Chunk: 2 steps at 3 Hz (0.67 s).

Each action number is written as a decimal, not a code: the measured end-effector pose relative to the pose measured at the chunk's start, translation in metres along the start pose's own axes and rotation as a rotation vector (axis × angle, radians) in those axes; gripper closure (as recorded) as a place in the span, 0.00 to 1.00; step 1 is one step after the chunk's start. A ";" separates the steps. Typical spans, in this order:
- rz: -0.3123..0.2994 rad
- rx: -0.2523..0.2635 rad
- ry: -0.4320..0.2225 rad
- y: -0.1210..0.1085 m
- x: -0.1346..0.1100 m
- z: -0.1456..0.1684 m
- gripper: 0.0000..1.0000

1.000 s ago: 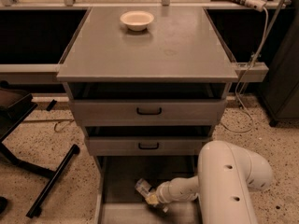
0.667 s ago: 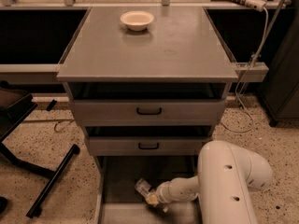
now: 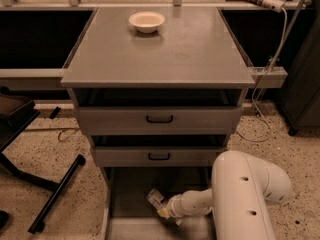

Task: Place blue plastic bottle into bottom drawer

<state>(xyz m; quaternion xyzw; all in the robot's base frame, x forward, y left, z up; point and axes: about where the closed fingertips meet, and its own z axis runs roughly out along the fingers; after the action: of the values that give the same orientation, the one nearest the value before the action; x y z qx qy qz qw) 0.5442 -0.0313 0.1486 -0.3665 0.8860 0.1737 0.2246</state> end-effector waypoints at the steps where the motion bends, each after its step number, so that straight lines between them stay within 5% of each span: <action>1: 0.000 0.000 0.000 0.000 0.000 0.000 0.12; 2: 0.000 0.000 0.000 0.000 0.000 0.000 0.00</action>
Offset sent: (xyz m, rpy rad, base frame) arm 0.0000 0.0000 0.0000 0.0000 0.0000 0.0000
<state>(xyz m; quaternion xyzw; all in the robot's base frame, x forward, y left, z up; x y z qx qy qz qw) 0.5441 -0.0313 0.1485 -0.3665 0.8860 0.1737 0.2246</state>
